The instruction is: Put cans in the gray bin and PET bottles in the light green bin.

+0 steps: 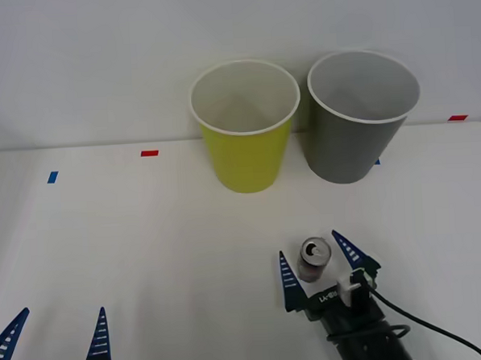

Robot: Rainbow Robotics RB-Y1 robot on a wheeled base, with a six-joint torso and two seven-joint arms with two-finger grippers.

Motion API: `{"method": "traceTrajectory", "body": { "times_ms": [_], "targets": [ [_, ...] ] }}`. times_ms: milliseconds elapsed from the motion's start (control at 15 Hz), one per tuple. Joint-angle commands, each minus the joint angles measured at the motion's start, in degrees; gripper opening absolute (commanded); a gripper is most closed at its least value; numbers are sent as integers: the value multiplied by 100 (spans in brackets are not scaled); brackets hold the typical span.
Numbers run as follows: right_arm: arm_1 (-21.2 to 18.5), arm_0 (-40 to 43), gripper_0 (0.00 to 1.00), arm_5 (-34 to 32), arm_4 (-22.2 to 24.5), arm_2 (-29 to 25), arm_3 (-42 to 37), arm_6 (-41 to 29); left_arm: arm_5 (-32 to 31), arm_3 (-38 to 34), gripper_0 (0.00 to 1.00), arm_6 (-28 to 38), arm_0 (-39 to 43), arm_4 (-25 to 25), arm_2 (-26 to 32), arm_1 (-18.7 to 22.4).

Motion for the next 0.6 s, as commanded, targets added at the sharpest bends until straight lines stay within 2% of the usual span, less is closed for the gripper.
{"method": "traceTrajectory", "body": {
  "times_ms": [67,133,200,267,400,600],
  "targets": [
    [-11,-3,100,4,-19,-10,-2,11,0,0,100,0,0,0,0,0],
    [-2,-12,90,4,-28,-10,-2,11,0,0,100,0,0,0,0,0],
    [6,-3,65,-4,-45,-10,-2,11,0,0,100,0,0,0,0,0],
    [6,-12,48,-13,-45,-10,-2,11,0,0,100,0,0,0,0,0],
    [42,15,23,-84,-45,-10,-2,55,0,0,100,0,0,0,0,0],
    [103,103,13,-198,25,-71,-2,117,0,0,100,0,0,0,0,0]
  ]
}}
